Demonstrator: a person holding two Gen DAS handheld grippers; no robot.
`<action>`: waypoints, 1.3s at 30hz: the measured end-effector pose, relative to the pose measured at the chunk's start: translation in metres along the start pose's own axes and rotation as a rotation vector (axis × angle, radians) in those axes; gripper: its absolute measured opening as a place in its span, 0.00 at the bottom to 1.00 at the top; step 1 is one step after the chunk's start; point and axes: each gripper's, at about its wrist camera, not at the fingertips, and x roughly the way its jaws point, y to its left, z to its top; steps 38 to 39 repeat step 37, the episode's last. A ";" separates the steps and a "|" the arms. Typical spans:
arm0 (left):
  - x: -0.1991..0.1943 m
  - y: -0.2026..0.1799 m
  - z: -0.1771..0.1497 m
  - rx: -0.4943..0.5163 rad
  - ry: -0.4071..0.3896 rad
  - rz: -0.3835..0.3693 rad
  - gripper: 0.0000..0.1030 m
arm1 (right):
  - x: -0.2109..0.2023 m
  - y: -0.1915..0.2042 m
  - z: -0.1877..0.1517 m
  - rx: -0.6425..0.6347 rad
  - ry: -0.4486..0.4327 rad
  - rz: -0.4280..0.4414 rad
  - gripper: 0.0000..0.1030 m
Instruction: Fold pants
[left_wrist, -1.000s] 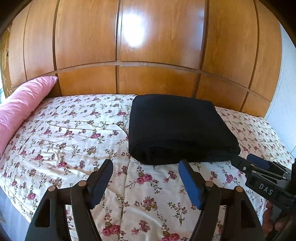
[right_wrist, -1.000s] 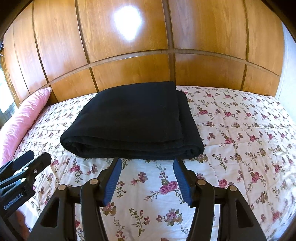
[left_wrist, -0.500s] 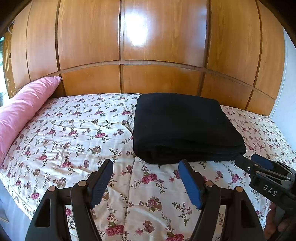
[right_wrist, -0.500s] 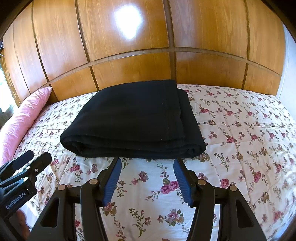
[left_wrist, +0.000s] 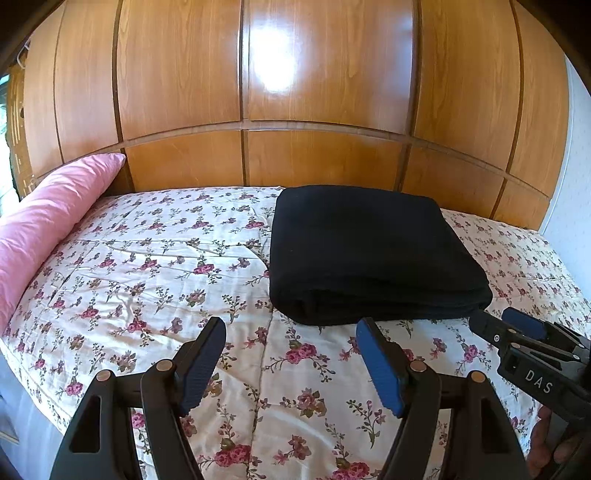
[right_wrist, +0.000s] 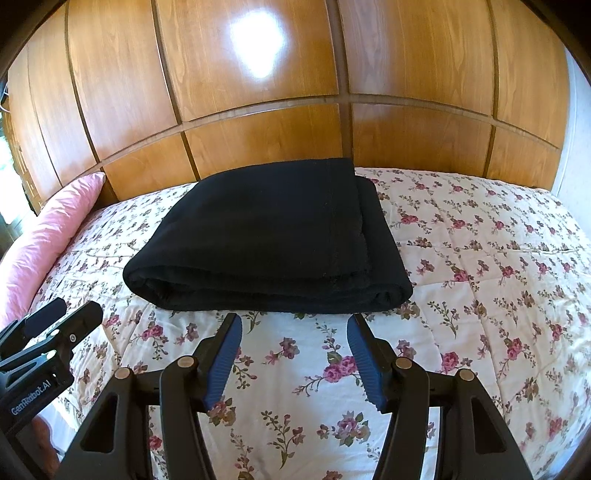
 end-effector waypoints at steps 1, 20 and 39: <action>-0.001 0.000 0.000 0.000 -0.001 0.000 0.72 | 0.000 0.000 0.000 0.001 0.000 0.000 0.59; -0.012 -0.001 0.002 0.002 -0.027 0.005 0.72 | -0.006 0.005 0.000 -0.004 -0.010 -0.001 0.60; -0.011 0.000 0.003 -0.016 -0.027 -0.037 0.70 | 0.001 -0.005 -0.004 0.017 0.011 -0.012 0.60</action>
